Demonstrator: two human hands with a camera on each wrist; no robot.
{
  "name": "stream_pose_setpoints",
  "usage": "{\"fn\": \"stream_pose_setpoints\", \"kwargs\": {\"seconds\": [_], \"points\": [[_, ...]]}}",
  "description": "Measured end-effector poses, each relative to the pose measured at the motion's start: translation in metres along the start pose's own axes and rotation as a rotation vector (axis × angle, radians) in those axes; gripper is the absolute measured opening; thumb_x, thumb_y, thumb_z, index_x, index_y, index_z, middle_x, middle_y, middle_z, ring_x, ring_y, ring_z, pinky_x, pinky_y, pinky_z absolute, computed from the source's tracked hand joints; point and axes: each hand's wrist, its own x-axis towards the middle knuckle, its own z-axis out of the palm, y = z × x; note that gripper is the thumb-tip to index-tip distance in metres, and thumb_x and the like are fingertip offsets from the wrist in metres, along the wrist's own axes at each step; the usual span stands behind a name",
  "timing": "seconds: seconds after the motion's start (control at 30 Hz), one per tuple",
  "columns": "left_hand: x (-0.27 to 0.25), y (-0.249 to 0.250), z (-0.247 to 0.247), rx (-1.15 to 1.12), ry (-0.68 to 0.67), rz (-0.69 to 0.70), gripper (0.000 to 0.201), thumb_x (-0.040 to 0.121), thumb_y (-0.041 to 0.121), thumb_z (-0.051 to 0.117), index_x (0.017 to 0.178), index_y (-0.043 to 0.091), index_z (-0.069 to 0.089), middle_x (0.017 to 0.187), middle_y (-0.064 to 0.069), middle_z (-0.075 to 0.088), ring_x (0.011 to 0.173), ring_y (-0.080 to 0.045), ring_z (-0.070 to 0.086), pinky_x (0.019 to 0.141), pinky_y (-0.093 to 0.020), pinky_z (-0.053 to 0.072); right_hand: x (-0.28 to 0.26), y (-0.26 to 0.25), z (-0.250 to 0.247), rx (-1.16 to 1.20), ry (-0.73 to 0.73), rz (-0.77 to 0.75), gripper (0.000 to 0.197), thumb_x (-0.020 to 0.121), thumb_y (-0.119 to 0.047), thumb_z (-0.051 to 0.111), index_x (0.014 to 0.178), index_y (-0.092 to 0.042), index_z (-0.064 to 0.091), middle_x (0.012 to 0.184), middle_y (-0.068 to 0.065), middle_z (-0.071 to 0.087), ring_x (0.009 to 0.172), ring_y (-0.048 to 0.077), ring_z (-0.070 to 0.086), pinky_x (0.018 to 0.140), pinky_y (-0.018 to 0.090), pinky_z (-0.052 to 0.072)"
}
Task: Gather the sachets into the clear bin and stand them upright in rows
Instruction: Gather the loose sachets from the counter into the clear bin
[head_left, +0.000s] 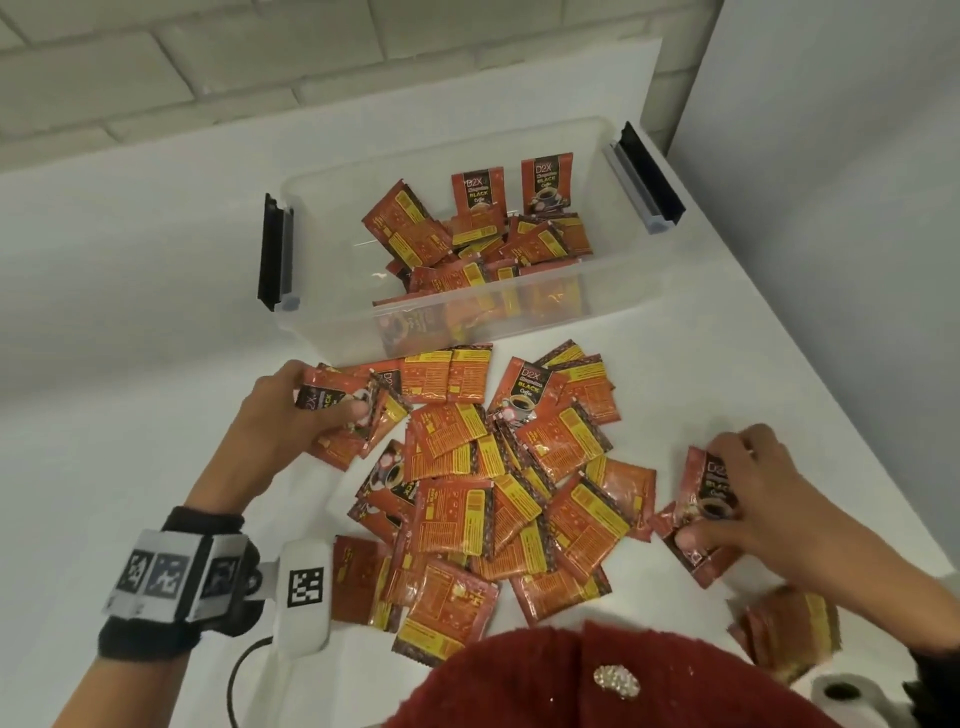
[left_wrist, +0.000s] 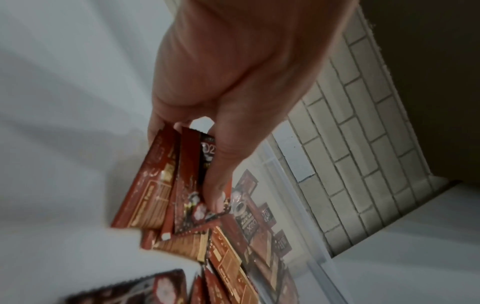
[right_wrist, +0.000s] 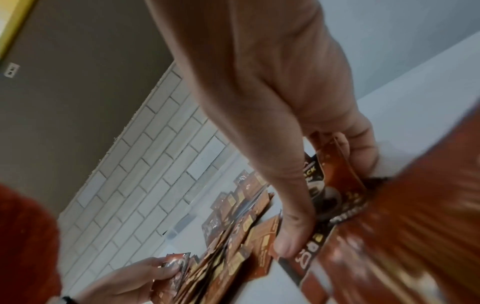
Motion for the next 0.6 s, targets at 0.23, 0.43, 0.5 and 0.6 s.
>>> {"fn": "stream_pose_setpoints", "kwargs": {"seconds": [0.23, 0.43, 0.5, 0.6], "points": [[0.003, 0.007, 0.01, -0.051, -0.022, -0.012, 0.048, 0.076, 0.023, 0.079, 0.113, 0.01, 0.051, 0.094, -0.003, 0.063, 0.078, -0.02, 0.065, 0.069, -0.035, 0.053, 0.006, -0.007, -0.013, 0.222, 0.043, -0.016, 0.053, 0.076, -0.022, 0.081, 0.105, -0.02, 0.036, 0.088, -0.006, 0.051, 0.078, 0.01, 0.054, 0.056, 0.017, 0.04], [0.011, 0.004, 0.01, -0.122, -0.046, -0.023, 0.048, 0.074, 0.016, 0.079, 0.113, 0.008, 0.052, 0.095, -0.008, 0.063, 0.079, -0.026, 0.066, 0.074, -0.041, 0.054, 0.004, 0.012, -0.036, 0.473, 0.171, 0.016, 0.03, 0.07, -0.029, 0.083, 0.09, -0.014, 0.067, 0.074, -0.002, 0.071, 0.068, 0.012, 0.067, 0.061, 0.024, 0.052], [0.012, 0.003, 0.009, -0.148, -0.051, -0.022, 0.048, 0.073, 0.014, 0.079, 0.112, 0.007, 0.053, 0.097, -0.014, 0.065, 0.079, -0.029, 0.067, 0.076, -0.043, 0.054, 0.0, 0.017, -0.041, 0.616, 0.228, 0.012, 0.024, 0.069, -0.025, 0.083, 0.082, -0.012, 0.067, 0.068, -0.003, 0.071, 0.062, 0.009, 0.066, 0.063, 0.028, 0.052], [0.013, 0.005, 0.007, -0.186, -0.075, -0.03, 0.048, 0.07, 0.012, 0.08, 0.111, 0.006, 0.055, 0.1, -0.018, 0.067, 0.084, -0.035, 0.068, 0.082, -0.047, 0.054, -0.007, 0.013, -0.047, 0.831, 0.208, -0.047, 0.026, 0.07, -0.021, 0.079, 0.086, -0.008, 0.064, 0.07, 0.0, 0.071, 0.061, 0.01, 0.066, 0.061, 0.027, 0.051]]}}
